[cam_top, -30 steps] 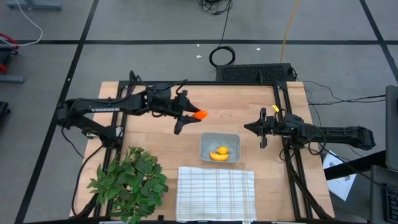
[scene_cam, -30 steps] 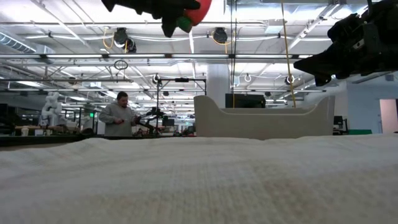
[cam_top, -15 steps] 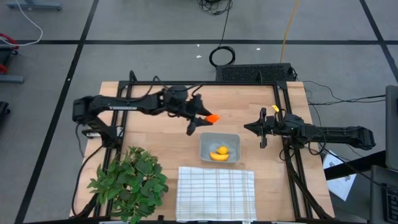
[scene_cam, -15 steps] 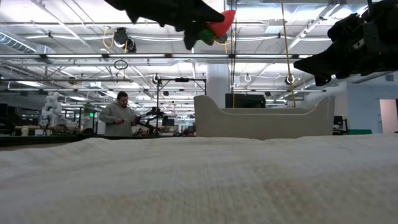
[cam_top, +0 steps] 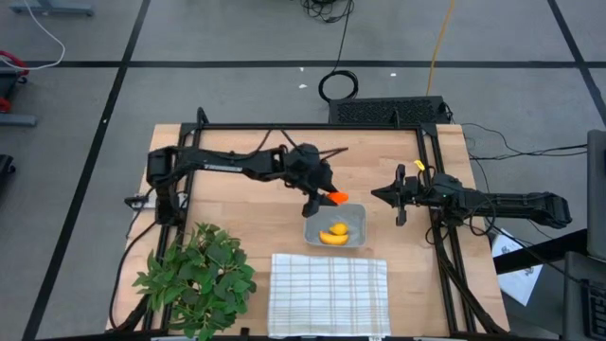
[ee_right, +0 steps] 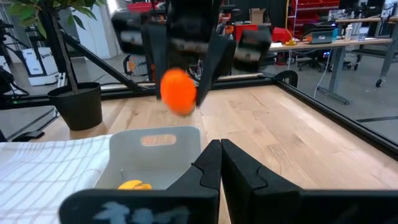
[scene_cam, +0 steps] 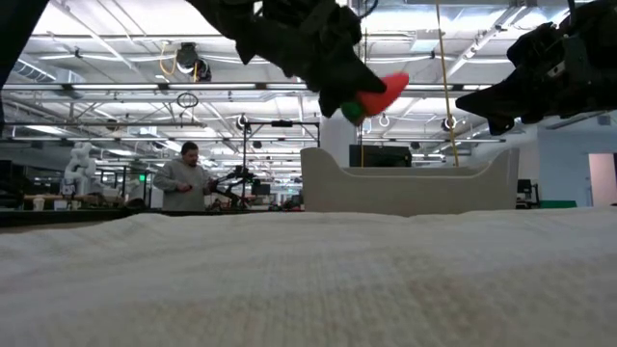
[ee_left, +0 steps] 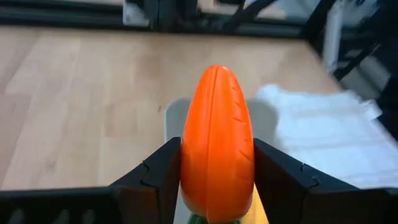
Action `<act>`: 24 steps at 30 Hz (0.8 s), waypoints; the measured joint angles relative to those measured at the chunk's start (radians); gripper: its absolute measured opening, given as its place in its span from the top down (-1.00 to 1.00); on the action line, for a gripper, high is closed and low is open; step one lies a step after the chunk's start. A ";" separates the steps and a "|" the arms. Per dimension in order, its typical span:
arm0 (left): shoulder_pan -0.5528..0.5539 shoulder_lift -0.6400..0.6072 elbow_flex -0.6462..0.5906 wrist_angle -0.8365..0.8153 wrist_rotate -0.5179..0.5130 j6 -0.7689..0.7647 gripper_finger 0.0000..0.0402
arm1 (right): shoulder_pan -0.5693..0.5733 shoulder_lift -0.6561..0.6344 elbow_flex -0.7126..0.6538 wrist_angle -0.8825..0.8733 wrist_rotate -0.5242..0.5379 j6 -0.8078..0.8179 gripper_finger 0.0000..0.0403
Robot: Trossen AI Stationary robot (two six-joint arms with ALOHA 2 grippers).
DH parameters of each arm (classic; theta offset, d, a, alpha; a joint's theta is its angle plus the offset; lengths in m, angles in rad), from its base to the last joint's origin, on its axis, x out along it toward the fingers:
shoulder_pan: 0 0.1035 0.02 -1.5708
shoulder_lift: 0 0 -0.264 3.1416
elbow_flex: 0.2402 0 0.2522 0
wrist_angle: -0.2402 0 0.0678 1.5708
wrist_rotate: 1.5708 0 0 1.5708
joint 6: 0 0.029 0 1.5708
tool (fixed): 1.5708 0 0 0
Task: Pick and placing Produce into tupperware
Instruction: Put the orange carrot into the gray bin
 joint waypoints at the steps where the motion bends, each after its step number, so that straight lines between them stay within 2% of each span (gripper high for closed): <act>1: -0.005 0.008 0.000 -0.011 -0.014 0.012 0.14 | 0.000 0.000 0.000 -0.001 0.000 0.000 1.00; 8: -0.068 0.061 0.001 -0.064 -0.141 0.094 0.14 | 0.000 0.000 0.000 -0.006 0.000 0.003 1.00; 24: -0.130 0.111 0.001 -0.054 -0.253 0.113 0.14 | 0.000 0.000 0.000 -0.004 0.000 0.004 1.00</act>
